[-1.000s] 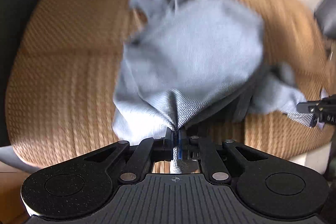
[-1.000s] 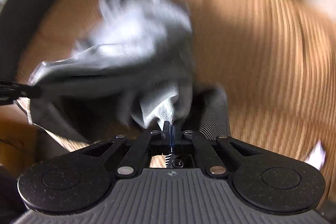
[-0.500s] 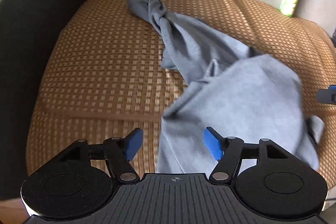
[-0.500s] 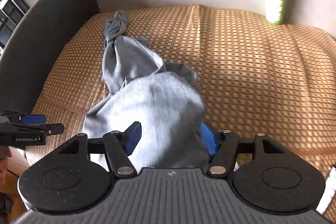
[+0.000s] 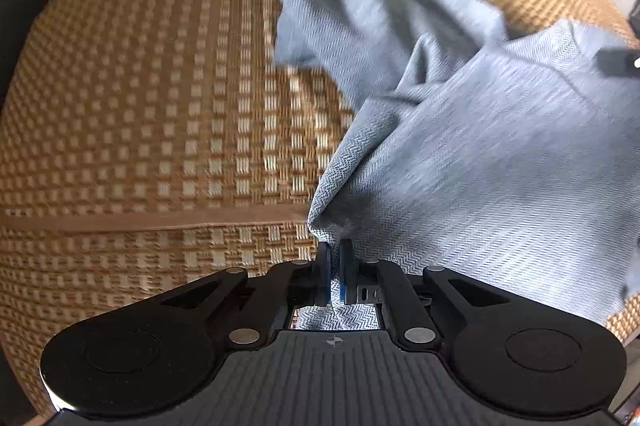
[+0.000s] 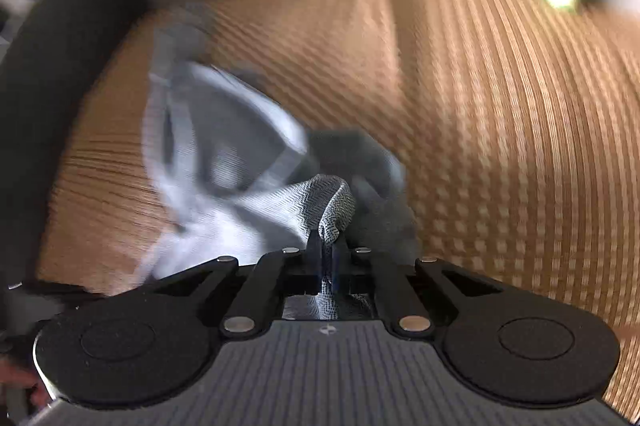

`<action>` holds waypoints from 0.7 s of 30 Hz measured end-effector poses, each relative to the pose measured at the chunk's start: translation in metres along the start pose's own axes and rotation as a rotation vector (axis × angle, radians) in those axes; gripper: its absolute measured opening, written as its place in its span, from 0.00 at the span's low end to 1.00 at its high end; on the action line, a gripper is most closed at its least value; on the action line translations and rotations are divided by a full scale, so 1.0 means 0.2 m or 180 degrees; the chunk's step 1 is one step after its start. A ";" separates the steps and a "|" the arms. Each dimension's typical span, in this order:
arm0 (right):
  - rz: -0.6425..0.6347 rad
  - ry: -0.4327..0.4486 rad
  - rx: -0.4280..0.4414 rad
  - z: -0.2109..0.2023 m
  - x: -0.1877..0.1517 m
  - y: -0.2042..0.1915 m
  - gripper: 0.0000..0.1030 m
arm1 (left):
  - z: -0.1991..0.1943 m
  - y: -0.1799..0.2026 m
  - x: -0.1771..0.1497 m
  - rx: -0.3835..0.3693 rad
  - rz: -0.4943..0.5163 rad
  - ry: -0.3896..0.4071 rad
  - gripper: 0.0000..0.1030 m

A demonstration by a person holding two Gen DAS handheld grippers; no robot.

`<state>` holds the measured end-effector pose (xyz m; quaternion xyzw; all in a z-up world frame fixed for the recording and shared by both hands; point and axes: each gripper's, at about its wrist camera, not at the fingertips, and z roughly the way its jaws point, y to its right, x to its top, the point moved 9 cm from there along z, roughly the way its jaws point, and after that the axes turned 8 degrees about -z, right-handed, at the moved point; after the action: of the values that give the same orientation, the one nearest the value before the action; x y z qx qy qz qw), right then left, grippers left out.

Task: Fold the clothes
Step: 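Lift the grey sweatshirt with both grippers and shake it out over the mat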

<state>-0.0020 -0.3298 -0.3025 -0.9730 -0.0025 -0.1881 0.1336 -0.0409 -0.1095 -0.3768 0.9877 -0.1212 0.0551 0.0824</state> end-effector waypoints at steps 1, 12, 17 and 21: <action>-0.0084 0.0088 0.0094 -0.10 0.02 -0.06 0.04 | -0.05 0.01 0.00 -0.0052 -0.0003 0.0034 0.00; -0.0289 -0.0491 0.0461 -0.72 -0.59 -0.20 0.04 | -0.47 0.07 0.08 -0.0313 -0.0533 0.0382 0.66; 0.0185 -0.0651 0.0403 -0.75 -0.86 -0.10 0.04 | -0.31 0.26 0.24 -0.0230 -0.0194 0.0297 0.74; 0.0305 -0.0646 0.0404 -0.81 -0.94 -0.06 0.05 | -0.12 0.42 0.36 -0.0095 0.0136 0.0179 0.76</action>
<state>-0.2371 -0.3524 -0.2229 -0.9756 0.0186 -0.0815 0.2028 0.0057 -0.2015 -0.3318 0.9816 -0.1407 0.0827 0.0993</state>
